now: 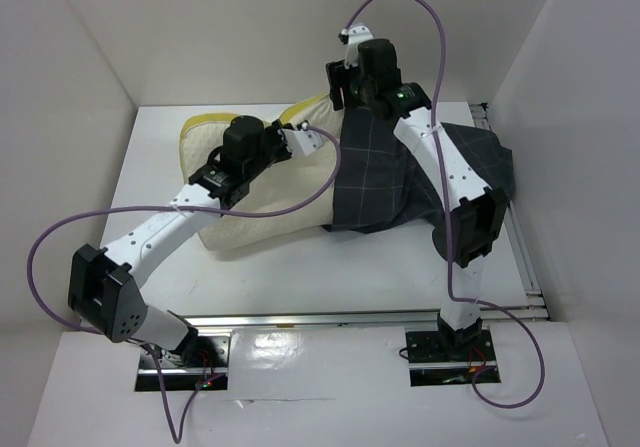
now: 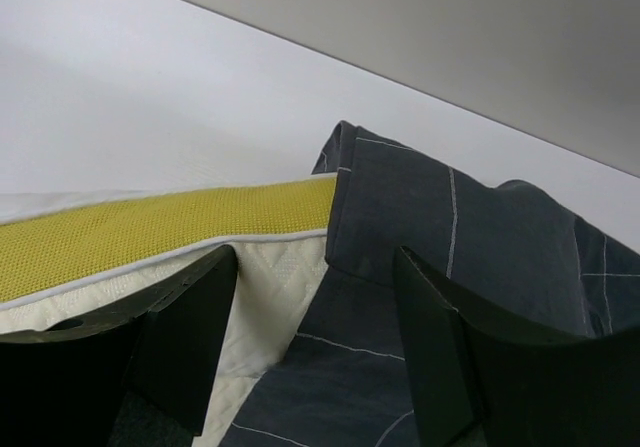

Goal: Put the pillow into the pillowcase

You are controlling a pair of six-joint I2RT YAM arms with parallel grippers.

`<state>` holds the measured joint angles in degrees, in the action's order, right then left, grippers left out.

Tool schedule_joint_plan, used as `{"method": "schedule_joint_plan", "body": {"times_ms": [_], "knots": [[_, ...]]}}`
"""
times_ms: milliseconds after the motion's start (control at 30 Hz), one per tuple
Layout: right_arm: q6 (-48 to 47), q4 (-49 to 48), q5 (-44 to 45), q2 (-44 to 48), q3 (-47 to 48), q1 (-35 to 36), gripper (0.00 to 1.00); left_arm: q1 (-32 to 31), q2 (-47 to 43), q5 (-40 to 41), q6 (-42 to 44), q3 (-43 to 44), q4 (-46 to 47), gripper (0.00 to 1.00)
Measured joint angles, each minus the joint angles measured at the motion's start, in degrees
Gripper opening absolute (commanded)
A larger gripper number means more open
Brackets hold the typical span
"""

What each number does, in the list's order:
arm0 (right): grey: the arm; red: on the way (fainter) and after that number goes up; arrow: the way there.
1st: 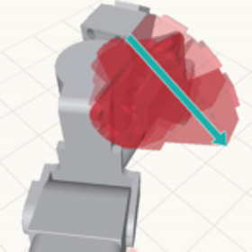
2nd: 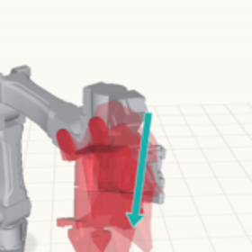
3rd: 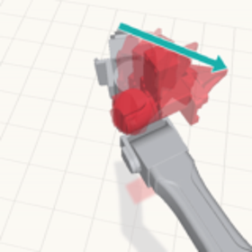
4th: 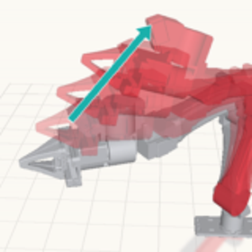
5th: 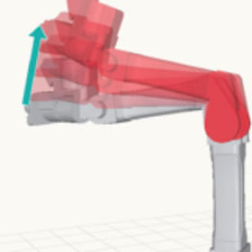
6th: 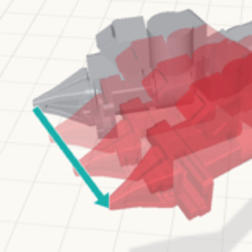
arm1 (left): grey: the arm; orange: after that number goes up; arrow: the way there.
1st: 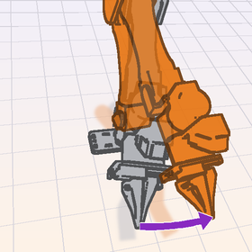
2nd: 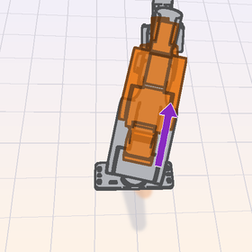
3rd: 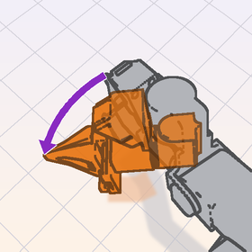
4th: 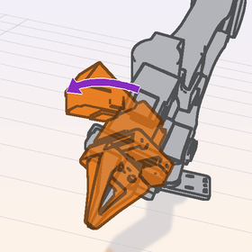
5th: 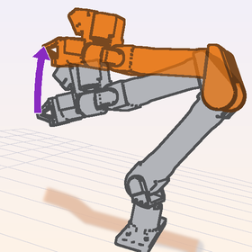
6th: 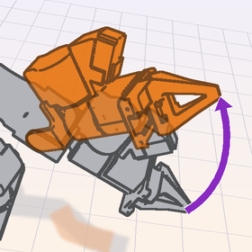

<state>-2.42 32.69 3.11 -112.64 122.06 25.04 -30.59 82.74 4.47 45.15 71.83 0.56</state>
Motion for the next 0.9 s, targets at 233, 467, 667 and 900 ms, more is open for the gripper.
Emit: {"method": "schedule_joint_plan", "body": {"times_ms": [233, 467, 667, 900], "knots": [[-0.09, -0.46, 2.47, 0.00, 2.54, -0.63, 0.70, -0.44, -0.81, 0.31, 1.42, -2.01, 1.44, 0.00], [-0.24, -0.55, 1.79, 0.00, 1.90, -2.82, 0.67, -2.29, -2.05, 0.74, 3.58, -3.80, 4.02, 0.00], [-0.48, -0.39, -2.95, 0.26, -1.62, -4.22, 0.42, -2.62, -2.19, 0.81, 4.70, -4.72, 5.35, 0.00], [-1.03, 0.20, -6.40, 1.42, -4.42, -4.28, 0.07, -2.64, -2.21, 1.05, 5.77, -5.51, 5.40, 0.00]]}}
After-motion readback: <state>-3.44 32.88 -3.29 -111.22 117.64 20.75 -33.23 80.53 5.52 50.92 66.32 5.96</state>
